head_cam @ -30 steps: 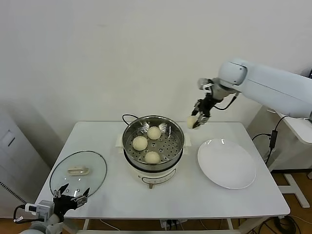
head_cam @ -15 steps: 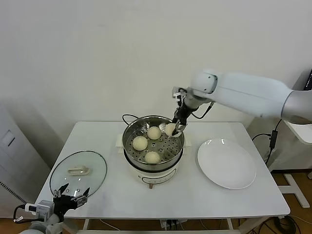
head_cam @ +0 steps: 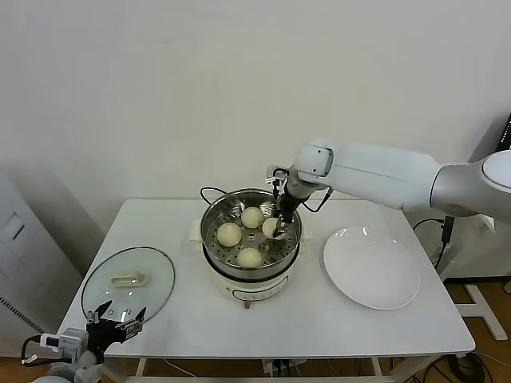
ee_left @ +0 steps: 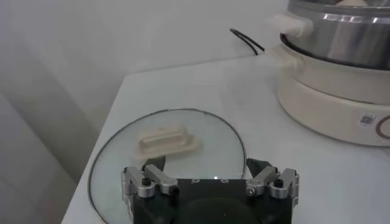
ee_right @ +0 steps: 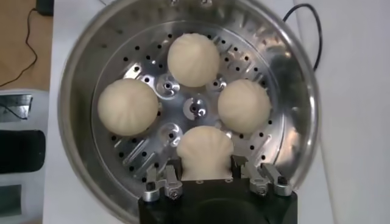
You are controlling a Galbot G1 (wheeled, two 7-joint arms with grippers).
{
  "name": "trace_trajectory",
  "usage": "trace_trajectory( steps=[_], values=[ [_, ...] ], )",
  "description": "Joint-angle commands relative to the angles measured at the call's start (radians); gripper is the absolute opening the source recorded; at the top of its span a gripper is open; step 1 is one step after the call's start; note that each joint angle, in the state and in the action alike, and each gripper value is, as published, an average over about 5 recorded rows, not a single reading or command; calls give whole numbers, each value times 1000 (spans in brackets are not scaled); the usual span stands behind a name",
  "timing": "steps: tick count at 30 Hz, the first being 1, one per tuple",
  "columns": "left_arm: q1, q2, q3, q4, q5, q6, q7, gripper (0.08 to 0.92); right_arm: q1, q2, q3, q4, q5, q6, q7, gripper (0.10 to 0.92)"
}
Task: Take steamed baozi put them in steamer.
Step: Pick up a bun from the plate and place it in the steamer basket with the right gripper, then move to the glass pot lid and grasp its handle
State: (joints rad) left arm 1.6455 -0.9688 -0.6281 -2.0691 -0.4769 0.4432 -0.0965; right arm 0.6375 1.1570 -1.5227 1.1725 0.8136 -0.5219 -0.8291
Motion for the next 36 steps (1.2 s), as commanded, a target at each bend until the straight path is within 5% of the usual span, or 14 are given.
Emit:
trace_trajectory(
  steps=[1, 7, 16, 21, 27, 36],
  values=[
    [0, -2, -1, 2, 0, -2, 0, 823, -45, 13, 5, -2, -26, -13, 37, 501],
    [3, -4, -3, 1, 0, -2, 0, 823, -47, 7, 19, 0, -24, -13, 38, 540],
    [4, -7, -5, -2, 1, -1, -1, 823, 13, -80, 79, 14, 24, -8, -11, 780],
    [2, -10, -5, -6, 4, 2, -1, 823, 23, -185, 188, -3, 73, 13, -5, 821],
    [-5, -16, -6, -7, 6, 3, -3, 823, -117, -296, 422, -9, 163, 107, 198, 823],
    [-23, -18, -5, -7, 3, 8, -12, 823, -501, -420, 869, 34, 102, 309, 470, 823]
  ],
)
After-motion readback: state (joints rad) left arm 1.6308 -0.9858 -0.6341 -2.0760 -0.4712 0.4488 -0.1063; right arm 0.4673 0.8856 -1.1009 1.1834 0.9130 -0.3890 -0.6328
